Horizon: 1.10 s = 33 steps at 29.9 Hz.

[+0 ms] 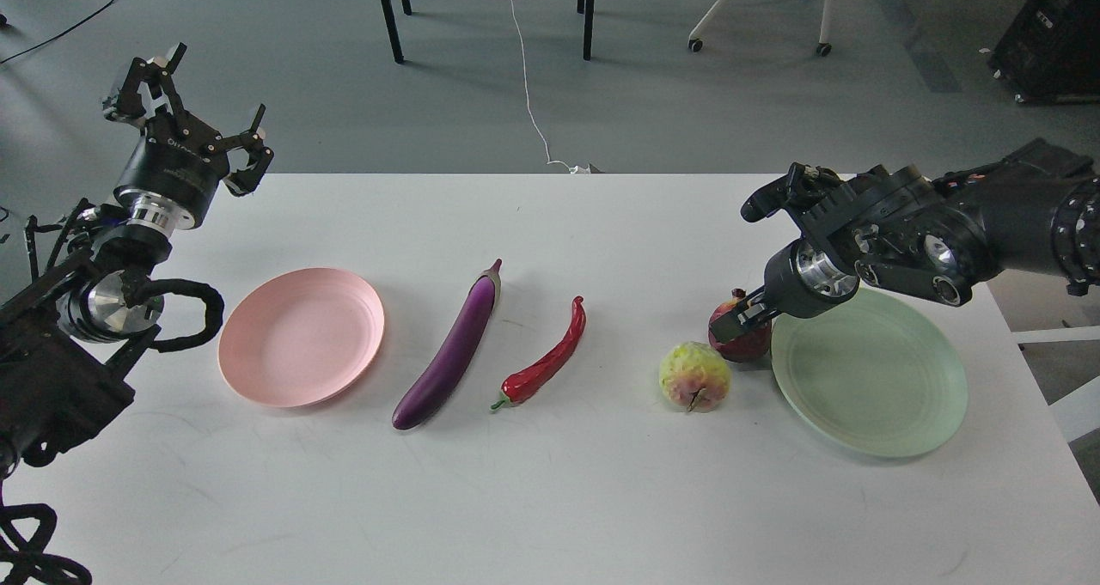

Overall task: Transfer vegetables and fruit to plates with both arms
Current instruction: 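Grasp the pomegranate with the right gripper and place it on the green plate, then reach the right gripper down to the yellow-green fig and grasp it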

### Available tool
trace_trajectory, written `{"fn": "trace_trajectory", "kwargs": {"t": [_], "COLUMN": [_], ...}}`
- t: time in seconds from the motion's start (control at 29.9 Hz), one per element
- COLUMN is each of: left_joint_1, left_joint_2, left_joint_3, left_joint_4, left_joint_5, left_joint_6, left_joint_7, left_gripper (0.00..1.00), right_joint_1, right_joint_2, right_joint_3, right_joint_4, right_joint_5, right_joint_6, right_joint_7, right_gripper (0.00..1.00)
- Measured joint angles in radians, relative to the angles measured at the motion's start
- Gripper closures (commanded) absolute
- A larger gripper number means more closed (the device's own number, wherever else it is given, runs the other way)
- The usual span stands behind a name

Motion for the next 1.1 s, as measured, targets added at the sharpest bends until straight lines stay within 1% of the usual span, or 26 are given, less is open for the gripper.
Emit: {"fn": "trace_trajectory", "kwargs": {"t": [0.13,0.23,0.33,0.4,0.47,0.6,0.63,0.7,0.74,0.97,1.1], "left_joint_1": [0.0,-0.001,-0.001,-0.002,-0.002,-0.002,-0.002,-0.002,-0.002,-0.002,-0.002], "left_joint_2": [0.0,0.0,-0.001,-0.001,-0.001,-0.003,-0.003,-0.003,-0.002,0.007,0.009], "left_joint_3": [0.0,0.0,0.0,0.001,0.003,0.01,0.01,0.011,0.012,0.012,0.012], "left_joint_4": [0.0,0.0,0.0,0.0,-0.001,-0.001,-0.001,-0.002,-0.003,-0.003,-0.003], "left_joint_5": [0.0,0.0,0.0,0.0,0.0,0.0,0.0,0.0,0.0,0.002,0.002], "left_joint_6": [0.001,0.001,0.001,0.001,0.0,-0.001,-0.001,0.0,0.0,-0.001,-0.001], "left_joint_7": [0.001,0.001,0.001,0.001,0.001,0.001,0.001,0.001,0.001,0.003,0.001], "left_gripper": [0.02,0.02,0.02,0.02,0.02,0.02,0.02,0.02,0.02,0.02,0.02], "right_joint_1": [0.087,0.13,0.14,0.126,0.089,0.02,0.008,-0.012,-0.018,-0.026,0.014], "right_joint_2": [-0.067,-0.143,-0.233,-0.288,-0.331,-0.365,-0.369,-0.373,-0.374,-0.375,-0.373], "right_joint_3": [0.012,0.01,0.001,0.0,0.0,0.003,0.006,0.014,0.018,0.042,0.042], "right_joint_4": [0.021,0.084,0.152,0.172,0.175,0.151,0.146,0.142,0.142,0.144,0.162], "right_joint_5": [0.007,-0.005,-0.059,-0.11,-0.149,-0.172,-0.173,-0.173,-0.173,-0.172,-0.172], "right_joint_6": [-0.002,-0.002,-0.001,-0.001,-0.002,-0.006,-0.007,-0.012,-0.017,-0.032,-0.023], "right_joint_7": [0.0,0.0,-0.004,-0.005,-0.006,-0.006,-0.006,-0.006,-0.006,-0.011,-0.011], "right_gripper": [0.55,0.54,0.48,0.44,0.38,0.27,0.22,0.05,0.03,0.02,0.02]}}
